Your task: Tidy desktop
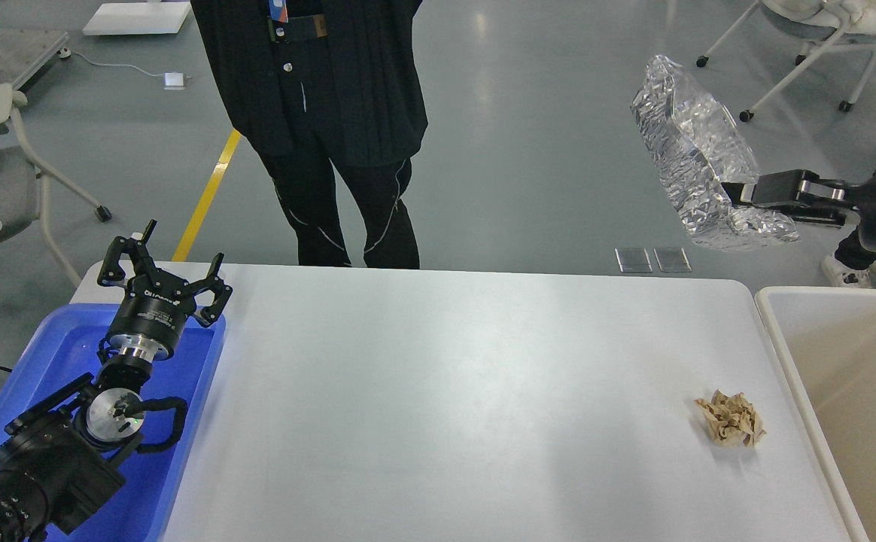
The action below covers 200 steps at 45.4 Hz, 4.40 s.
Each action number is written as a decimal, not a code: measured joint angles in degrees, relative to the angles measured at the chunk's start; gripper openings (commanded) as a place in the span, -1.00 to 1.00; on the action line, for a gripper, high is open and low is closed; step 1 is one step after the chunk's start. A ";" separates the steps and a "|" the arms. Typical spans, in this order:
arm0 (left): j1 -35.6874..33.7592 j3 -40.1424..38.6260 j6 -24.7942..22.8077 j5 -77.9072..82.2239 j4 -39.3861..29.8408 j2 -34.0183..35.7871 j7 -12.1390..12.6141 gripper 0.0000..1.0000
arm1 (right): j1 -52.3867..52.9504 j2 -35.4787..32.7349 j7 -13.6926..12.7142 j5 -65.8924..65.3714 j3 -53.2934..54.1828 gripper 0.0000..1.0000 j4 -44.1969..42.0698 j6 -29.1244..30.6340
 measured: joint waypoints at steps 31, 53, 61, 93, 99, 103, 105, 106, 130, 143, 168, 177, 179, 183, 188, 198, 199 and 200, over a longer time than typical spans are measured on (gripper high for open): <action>0.00 0.00 0.02 0.00 0.00 0.00 0.00 1.00 | -15.10 10.47 -0.34 5.59 -0.37 -1.00 -51.00 1.93; 0.01 0.00 0.02 0.00 0.01 0.00 0.00 1.00 | -36.55 28.05 -7.34 16.86 -0.32 -1.00 -80.44 -1.20; 0.00 0.00 0.02 0.00 0.01 0.00 0.00 1.00 | -42.22 32.71 -10.65 20.00 0.01 -1.00 -82.75 -4.12; 0.00 0.00 0.02 0.00 0.00 0.00 0.00 1.00 | -48.34 39.96 -14.14 26.74 0.73 0.96 -83.93 -13.67; 0.00 0.00 0.02 0.00 0.00 0.00 0.00 1.00 | -48.07 40.94 -14.14 27.59 2.83 0.98 -83.70 -14.72; 0.00 0.00 0.02 0.00 -0.01 0.00 0.00 1.00 | -46.61 40.99 -14.12 28.07 6.24 0.99 -82.80 -14.92; 0.00 0.00 0.02 0.00 0.00 0.01 0.00 1.00 | -45.55 39.94 -14.17 28.16 8.91 0.99 -81.77 -14.92; 0.00 0.00 0.02 0.00 0.00 0.01 0.00 1.00 | -44.88 39.33 -14.18 28.22 10.40 0.99 -81.28 -14.92; 0.00 0.00 0.03 -0.01 0.00 0.00 0.00 1.00 | -35.30 23.35 -13.84 28.82 41.47 0.99 -54.13 -15.03; 0.00 0.00 0.05 0.00 0.01 0.00 0.00 1.00 | -35.85 21.02 -13.70 28.88 54.11 0.99 -36.23 -14.92; 0.00 0.00 0.06 -0.02 0.01 0.00 0.00 1.00 | -51.69 32.08 -12.29 28.86 73.26 0.99 -23.45 -14.94; 0.00 0.00 0.06 -0.01 0.01 0.00 0.00 1.00 | -57.92 37.96 -12.12 28.83 76.32 0.99 -22.89 -14.87; 0.00 0.00 0.06 -0.02 0.01 0.00 0.00 1.00 | -58.80 38.93 -12.10 28.83 76.86 0.99 -22.89 -14.87; 0.00 0.00 0.06 -0.02 0.00 0.00 0.00 1.00 | -59.99 40.21 -12.06 28.84 77.61 0.99 -23.07 -14.87; 0.00 0.00 0.05 -0.01 0.01 0.00 0.00 1.00 | -60.97 41.27 -12.03 28.85 78.57 0.99 -23.23 -14.87; 0.00 0.00 0.04 -0.01 0.00 0.00 0.00 1.00 | -61.85 42.09 -12.00 28.85 80.33 0.99 -23.36 -14.91; 0.00 0.00 0.04 -0.01 0.01 0.00 0.00 1.00 | -61.89 42.11 -12.00 28.85 80.53 0.99 -23.37 -14.91; 0.00 0.00 0.04 -0.01 0.01 0.00 0.00 1.00 | -61.95 42.15 -11.99 28.85 80.89 0.99 -23.38 -14.91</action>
